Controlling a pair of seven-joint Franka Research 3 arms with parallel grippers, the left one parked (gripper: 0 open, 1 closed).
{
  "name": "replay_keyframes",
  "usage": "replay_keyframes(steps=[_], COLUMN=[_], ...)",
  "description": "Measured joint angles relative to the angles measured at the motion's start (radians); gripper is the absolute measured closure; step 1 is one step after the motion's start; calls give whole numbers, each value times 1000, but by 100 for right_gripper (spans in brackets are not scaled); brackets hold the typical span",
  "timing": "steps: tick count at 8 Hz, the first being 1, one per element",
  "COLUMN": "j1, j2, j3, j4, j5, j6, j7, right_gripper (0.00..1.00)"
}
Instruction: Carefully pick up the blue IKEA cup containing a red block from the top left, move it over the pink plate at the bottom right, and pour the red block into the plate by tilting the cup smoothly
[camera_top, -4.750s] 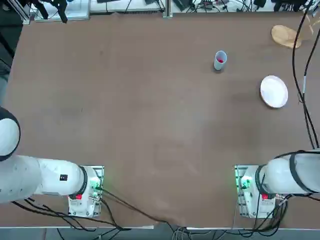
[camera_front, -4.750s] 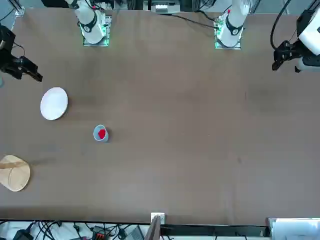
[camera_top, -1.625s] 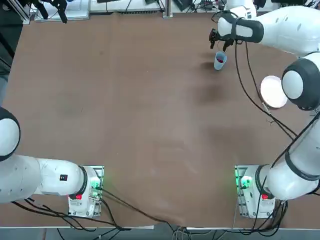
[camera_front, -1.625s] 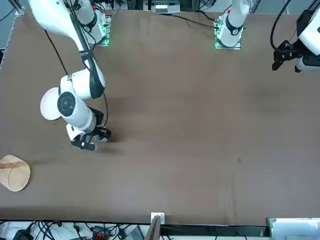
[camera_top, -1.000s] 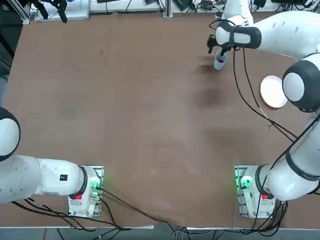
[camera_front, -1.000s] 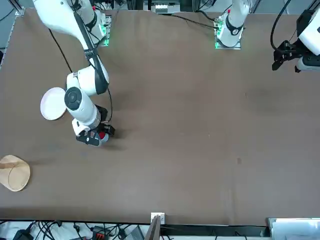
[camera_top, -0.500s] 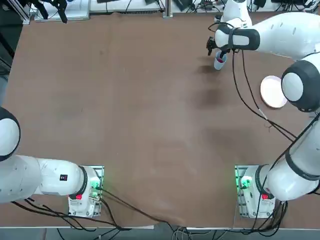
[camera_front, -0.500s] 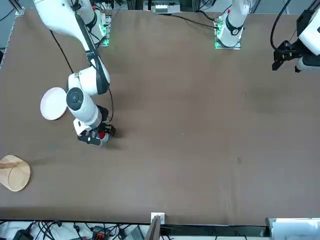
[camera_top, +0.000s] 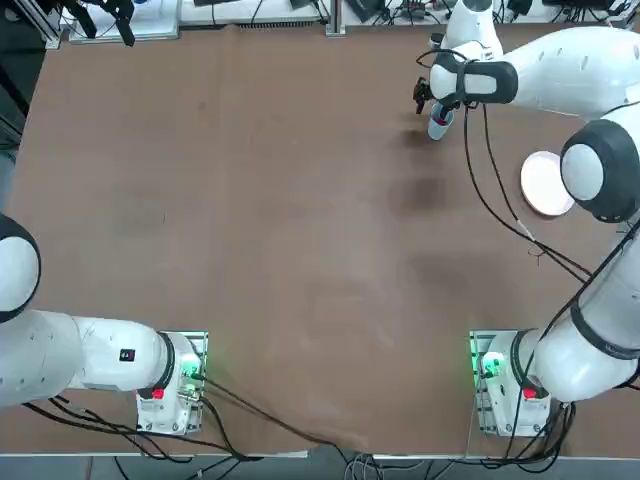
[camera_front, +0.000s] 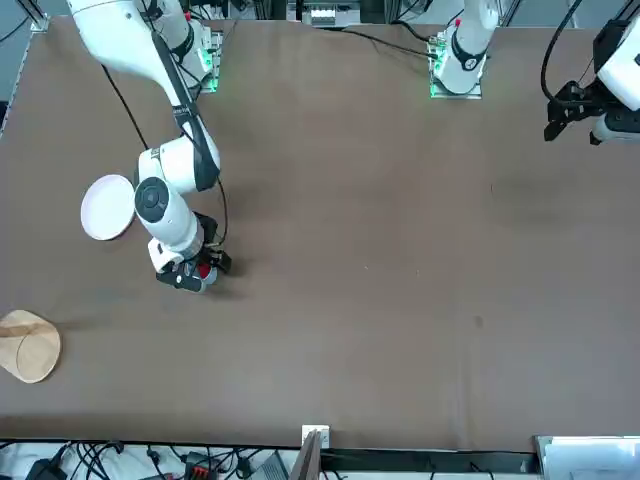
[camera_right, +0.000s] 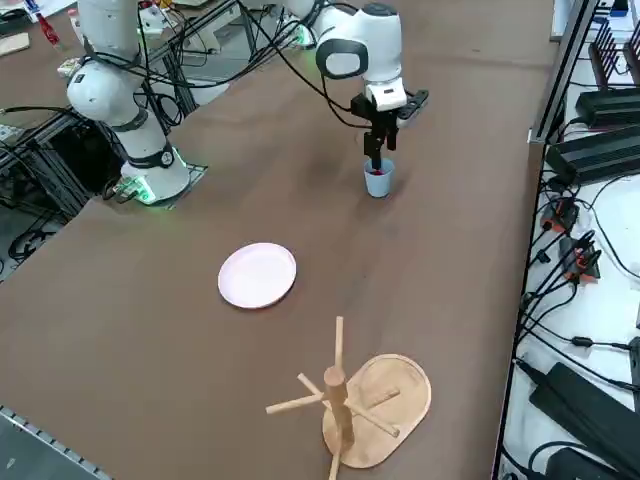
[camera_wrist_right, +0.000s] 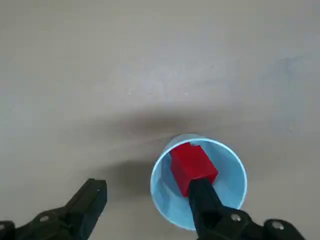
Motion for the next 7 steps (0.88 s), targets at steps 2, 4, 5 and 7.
replay_keyframes(steps=[2, 4, 5, 7], j1=[0, -1, -1, -1], j2=[21, 26, 26, 26], j3=[-2, -6, -9, -12], j4=[-1, -1, -1, 2], j5=[-1, -2, -2, -2], j6=[19, 22, 22, 23], j7=[0, 2, 11, 43], right_gripper=[0, 7, 12, 56])
